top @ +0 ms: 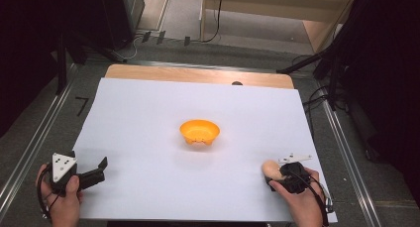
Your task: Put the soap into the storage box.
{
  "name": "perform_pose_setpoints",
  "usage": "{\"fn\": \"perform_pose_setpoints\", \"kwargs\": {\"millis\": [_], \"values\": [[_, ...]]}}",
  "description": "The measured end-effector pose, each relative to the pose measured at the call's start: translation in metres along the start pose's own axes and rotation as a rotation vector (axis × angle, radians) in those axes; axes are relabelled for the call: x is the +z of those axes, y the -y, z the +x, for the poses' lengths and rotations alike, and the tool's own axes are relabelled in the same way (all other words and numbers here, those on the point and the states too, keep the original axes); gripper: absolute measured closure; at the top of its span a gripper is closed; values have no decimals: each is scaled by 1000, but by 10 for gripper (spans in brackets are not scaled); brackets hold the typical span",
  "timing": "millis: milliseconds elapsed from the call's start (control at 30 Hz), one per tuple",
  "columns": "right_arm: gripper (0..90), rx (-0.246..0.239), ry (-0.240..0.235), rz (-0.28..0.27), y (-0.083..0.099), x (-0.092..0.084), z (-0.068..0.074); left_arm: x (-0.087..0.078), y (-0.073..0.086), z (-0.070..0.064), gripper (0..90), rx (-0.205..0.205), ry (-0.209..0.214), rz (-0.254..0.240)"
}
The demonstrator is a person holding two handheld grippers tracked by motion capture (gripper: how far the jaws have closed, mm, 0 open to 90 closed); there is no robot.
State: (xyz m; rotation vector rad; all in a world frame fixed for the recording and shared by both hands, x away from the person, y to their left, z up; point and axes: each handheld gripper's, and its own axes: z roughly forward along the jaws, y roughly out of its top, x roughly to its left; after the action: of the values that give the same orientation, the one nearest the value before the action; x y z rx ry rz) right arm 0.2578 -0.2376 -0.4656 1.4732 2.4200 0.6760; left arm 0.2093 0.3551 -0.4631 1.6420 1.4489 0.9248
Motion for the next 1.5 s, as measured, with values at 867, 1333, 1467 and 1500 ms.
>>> {"fn": "perform_pose_setpoints", "kwargs": {"millis": [867, 1333, 1467, 1500], "values": [[333, -230, -48, -10, -28, 5, 6, -1, 0, 1, 0, -1, 15, -7], [332, -369, -103, -30, -56, 7, 8, -1, 1, 0, 0, -1, 19, -9], [333, -404, -123, -41, -64, 9, 9, -1, 1, 0, 0, -2, 20, -9], [333, -404, -123, -41, -64, 9, 9, -1, 1, 0, 0, -2, 20, -9]]}}
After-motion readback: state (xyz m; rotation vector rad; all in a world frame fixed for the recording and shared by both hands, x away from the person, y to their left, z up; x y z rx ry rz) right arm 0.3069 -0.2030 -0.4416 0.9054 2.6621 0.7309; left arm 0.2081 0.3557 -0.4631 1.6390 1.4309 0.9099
